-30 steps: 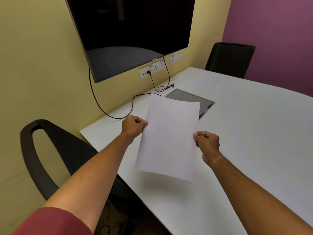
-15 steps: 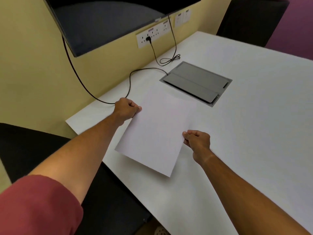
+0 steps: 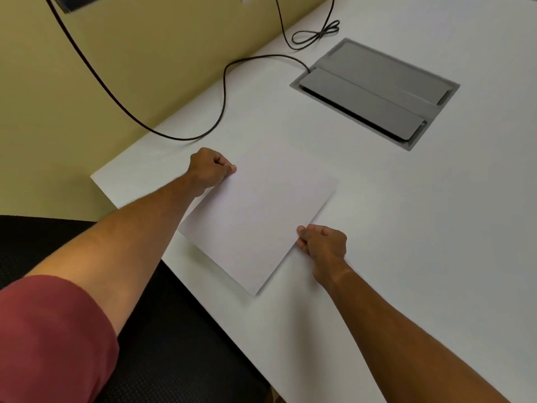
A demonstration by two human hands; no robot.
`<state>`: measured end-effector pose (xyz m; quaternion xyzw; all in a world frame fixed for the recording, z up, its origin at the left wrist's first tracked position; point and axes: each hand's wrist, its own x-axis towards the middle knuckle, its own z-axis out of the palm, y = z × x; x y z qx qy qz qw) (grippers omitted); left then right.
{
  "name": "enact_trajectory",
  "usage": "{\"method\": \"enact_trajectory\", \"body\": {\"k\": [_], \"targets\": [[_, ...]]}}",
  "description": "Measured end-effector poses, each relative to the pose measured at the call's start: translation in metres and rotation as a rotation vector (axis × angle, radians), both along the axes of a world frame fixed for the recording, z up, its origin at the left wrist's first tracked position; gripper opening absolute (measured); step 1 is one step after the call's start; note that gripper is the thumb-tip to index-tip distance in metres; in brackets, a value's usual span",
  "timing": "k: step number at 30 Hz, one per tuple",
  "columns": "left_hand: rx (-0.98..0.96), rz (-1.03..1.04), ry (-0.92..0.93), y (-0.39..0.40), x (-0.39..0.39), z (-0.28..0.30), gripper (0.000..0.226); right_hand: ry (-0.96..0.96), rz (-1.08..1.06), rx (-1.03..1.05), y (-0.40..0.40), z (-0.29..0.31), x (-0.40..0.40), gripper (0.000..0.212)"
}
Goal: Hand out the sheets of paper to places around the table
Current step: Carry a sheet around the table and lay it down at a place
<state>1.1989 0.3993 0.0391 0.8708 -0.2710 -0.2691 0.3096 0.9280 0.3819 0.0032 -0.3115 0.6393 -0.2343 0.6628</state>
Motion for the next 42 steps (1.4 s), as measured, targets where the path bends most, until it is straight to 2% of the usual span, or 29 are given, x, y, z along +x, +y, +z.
{"method": "enact_trajectory", "body": {"k": [5, 15, 19, 42], "targets": [[0.008, 0.000, -0.001, -0.012, 0.013, -0.022, 0.011, 0.052, 0.016, -0.019, -0.010, -0.010, 0.015, 0.005], [-0.006, -0.022, -0.051, -0.031, 0.029, -0.043, 0.012, 0.263, 0.129, -0.139, -0.017, -0.019, 0.035, 0.019], [-0.004, -0.023, -0.060, -0.035, 0.031, -0.048, 0.011, 0.310, 0.132, -0.140, -0.019, -0.021, 0.038, 0.015], [-0.004, 0.018, -0.118, -0.041, 0.028, -0.063, 0.006, 0.345, 0.166, -0.111, -0.025, -0.020, 0.043, 0.017]]}}
